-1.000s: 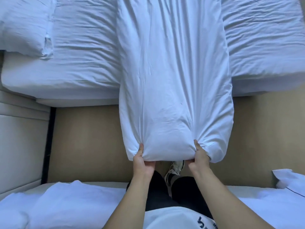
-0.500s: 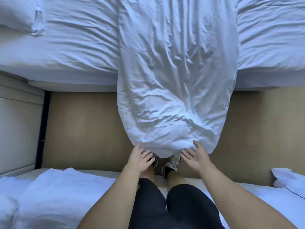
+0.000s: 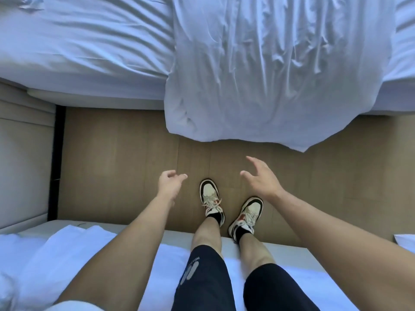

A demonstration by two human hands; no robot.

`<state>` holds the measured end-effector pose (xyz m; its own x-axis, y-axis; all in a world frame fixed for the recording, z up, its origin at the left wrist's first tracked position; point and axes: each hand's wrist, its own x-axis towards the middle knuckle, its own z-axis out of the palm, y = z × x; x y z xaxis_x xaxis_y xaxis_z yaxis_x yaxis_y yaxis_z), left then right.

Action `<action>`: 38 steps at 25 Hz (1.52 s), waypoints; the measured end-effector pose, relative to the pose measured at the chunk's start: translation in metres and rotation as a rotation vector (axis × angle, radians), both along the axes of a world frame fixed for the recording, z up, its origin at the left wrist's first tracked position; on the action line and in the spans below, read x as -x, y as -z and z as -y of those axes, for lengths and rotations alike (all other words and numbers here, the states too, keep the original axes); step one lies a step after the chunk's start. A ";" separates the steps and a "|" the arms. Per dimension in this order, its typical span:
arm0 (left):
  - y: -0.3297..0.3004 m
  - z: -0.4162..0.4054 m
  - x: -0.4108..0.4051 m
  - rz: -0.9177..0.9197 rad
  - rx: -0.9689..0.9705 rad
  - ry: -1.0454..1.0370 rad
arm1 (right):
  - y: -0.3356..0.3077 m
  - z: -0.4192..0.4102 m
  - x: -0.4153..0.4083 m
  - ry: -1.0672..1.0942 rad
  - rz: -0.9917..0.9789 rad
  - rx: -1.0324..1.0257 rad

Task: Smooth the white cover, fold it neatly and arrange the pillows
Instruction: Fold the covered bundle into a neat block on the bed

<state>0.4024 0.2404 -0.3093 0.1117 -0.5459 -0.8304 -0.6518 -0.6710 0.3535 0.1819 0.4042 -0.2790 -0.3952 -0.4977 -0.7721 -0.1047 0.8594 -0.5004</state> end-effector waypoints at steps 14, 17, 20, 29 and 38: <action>0.129 0.172 0.101 -0.100 0.095 0.523 | 0.132 0.121 -0.005 -0.165 -0.204 0.231; 0.088 0.134 0.084 -0.178 0.093 0.430 | 0.113 0.123 -0.018 -0.071 -0.188 0.267; 0.038 0.098 0.079 -0.338 0.031 0.180 | 0.078 0.110 -0.028 0.127 -0.124 0.328; -0.131 0.050 0.071 -0.745 -0.311 -0.282 | -0.056 -0.012 -0.057 0.411 -0.011 0.234; -0.265 0.024 0.121 -0.611 -0.256 -0.103 | -0.150 -0.025 -0.061 -0.147 -0.448 0.566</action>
